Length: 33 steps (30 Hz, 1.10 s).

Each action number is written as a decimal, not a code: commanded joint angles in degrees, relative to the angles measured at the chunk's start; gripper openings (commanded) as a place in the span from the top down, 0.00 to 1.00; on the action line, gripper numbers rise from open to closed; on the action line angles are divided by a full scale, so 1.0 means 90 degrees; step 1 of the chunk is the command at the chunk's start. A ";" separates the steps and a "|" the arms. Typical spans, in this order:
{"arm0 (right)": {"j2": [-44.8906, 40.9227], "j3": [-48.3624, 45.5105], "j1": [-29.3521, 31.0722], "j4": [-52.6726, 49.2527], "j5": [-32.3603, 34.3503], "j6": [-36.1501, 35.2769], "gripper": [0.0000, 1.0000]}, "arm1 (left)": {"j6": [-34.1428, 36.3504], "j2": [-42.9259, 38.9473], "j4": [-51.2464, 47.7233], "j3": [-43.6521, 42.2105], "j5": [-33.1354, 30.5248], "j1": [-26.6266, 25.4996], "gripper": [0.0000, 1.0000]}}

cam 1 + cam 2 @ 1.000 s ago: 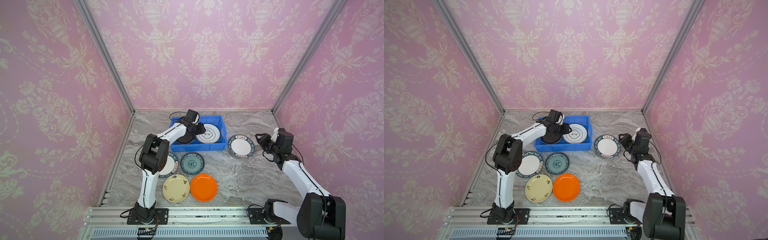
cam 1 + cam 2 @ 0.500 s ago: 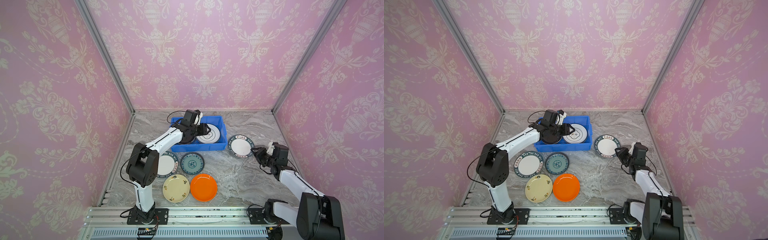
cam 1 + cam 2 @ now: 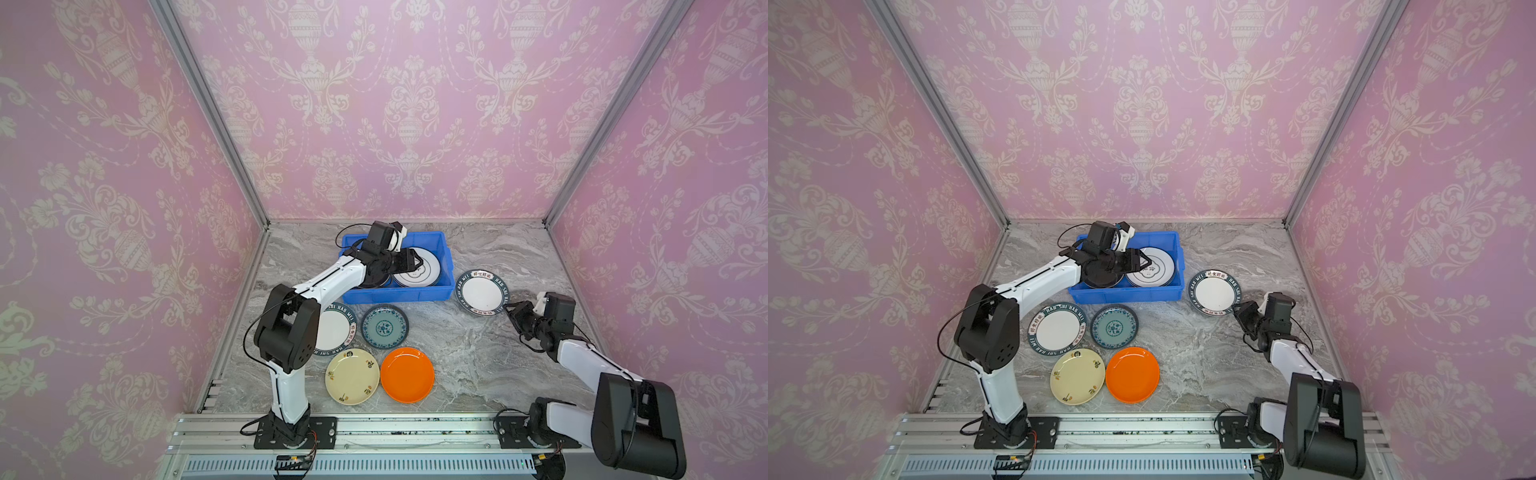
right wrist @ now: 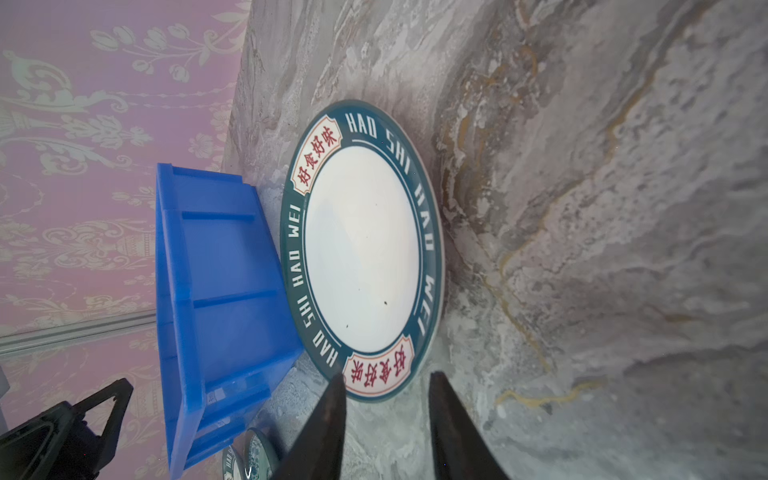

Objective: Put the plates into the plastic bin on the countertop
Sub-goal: 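Grasp the green-rimmed 'HAO SHI HAO WEI' plate rim with the right gripper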

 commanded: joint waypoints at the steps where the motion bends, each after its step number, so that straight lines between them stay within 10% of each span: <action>1: 0.0148 -0.0125 -0.0064 0.0199 0.0074 0.0010 0.65 | -0.0086 0.0126 0.0109 0.0131 0.0198 0.0065 0.45; 33: 0.2402 -0.0067 -0.0082 0.2398 0.0128 0.0591 0.74 | -0.0249 0.0276 0.0309 -0.0025 0.0259 0.0232 0.48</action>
